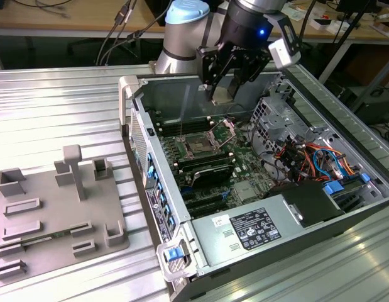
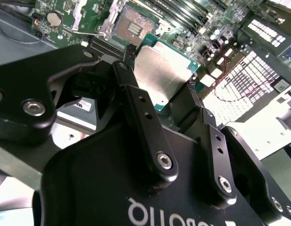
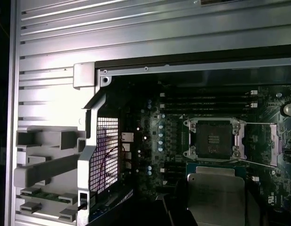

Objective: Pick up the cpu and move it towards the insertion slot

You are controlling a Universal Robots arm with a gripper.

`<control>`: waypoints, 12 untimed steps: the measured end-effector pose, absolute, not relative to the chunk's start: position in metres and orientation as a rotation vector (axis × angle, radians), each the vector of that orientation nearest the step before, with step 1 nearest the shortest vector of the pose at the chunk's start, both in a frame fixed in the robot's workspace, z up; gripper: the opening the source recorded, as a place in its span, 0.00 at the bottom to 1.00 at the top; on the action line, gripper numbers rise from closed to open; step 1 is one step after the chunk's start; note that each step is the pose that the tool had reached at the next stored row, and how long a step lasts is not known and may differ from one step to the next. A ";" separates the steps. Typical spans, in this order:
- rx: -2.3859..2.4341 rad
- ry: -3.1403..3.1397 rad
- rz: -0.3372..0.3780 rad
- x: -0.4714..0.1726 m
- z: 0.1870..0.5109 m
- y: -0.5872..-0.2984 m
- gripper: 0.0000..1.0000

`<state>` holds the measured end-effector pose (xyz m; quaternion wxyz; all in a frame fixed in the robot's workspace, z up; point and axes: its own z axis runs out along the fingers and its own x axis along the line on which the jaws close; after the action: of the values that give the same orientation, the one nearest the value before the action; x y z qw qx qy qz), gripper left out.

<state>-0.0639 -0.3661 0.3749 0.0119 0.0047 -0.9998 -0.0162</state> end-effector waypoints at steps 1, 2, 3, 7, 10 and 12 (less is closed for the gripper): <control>0.014 -3.118 -0.049 -0.063 0.375 -0.365 0.55; 0.014 -3.118 -0.049 -0.062 0.375 -0.365 0.55; 0.014 -3.118 -0.048 -0.061 0.374 -0.365 0.55; 0.014 -3.118 -0.041 -0.060 0.374 -0.360 0.55; 0.000 -3.118 -0.041 -0.059 0.371 -0.354 0.55; -0.004 -3.118 -0.041 -0.056 0.368 -0.349 0.55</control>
<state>-0.0560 -0.3494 0.3681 0.0119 -0.0011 -0.9998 -0.0132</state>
